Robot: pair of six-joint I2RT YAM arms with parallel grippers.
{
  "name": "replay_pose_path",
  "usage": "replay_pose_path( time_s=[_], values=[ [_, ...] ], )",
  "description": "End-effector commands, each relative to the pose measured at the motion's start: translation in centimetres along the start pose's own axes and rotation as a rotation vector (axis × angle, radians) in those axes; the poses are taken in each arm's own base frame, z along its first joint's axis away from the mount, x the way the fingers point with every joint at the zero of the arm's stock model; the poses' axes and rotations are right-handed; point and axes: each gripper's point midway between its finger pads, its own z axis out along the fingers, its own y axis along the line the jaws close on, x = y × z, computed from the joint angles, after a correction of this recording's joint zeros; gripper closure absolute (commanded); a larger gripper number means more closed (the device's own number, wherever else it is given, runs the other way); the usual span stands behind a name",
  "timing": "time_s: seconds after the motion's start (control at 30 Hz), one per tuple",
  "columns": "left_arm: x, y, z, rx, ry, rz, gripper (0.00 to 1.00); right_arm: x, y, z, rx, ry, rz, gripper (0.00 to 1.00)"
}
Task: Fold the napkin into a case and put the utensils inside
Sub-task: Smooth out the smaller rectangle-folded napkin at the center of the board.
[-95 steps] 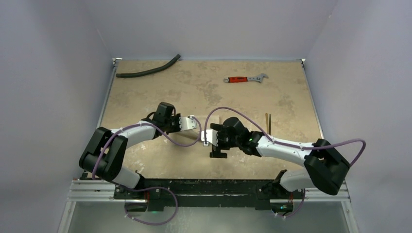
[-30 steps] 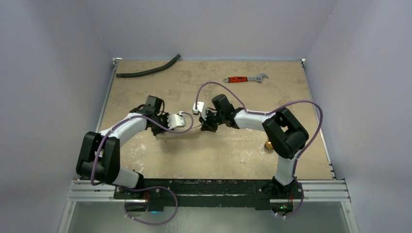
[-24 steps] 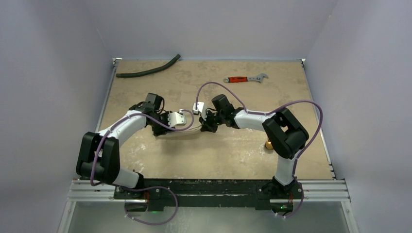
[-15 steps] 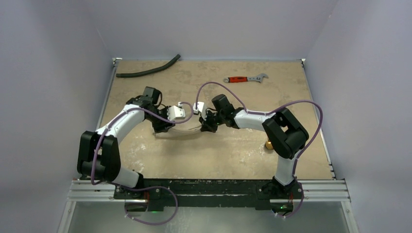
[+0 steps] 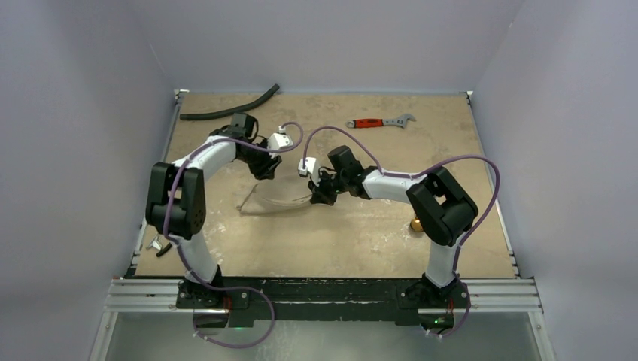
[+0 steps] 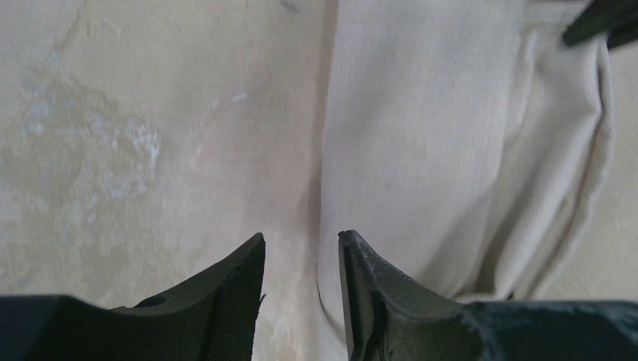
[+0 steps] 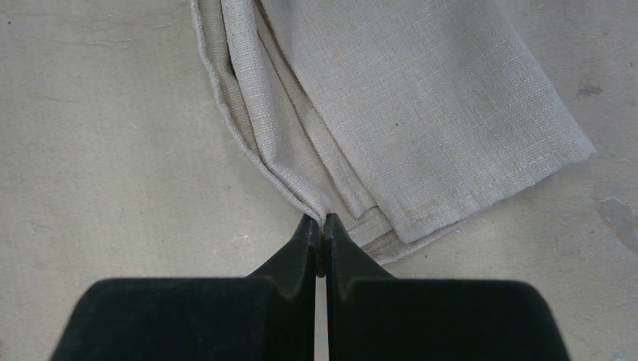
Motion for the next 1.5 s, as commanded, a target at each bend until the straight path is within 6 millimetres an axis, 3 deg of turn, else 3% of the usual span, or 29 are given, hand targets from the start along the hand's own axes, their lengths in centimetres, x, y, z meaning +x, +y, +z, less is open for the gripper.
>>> replay_pose_path(
  time_s=[0.0,0.43,0.67,0.97,1.17,1.47],
  values=[
    [-3.4,2.0,2.6,-0.019,-0.075,-0.074,0.61,-2.0,-0.4,0.0,-0.007,-0.041,-0.007,1.00],
    [-3.3,1.6,7.2,0.020,-0.044,-0.097,0.64,-2.2,-0.7,0.3,-0.005,-0.044,0.005,1.00],
    [-2.5,-1.4,8.4,0.047,0.015,0.020,0.67,-3.1,-1.1,0.4,0.004,-0.054,0.013,1.00],
    [-0.5,-3.5,8.3,0.103,0.059,0.061,0.74,-4.0,-1.8,0.4,0.018,-0.050,0.013,1.00],
    [-0.2,-1.9,7.7,-0.006,0.074,0.050,0.76,-3.5,-0.8,-0.4,0.013,-0.057,0.033,1.00],
    [-3.1,-0.8,5.4,-0.003,0.030,-0.008,0.74,-2.6,-0.3,-0.6,0.016,-0.051,0.053,1.00]
  ],
)
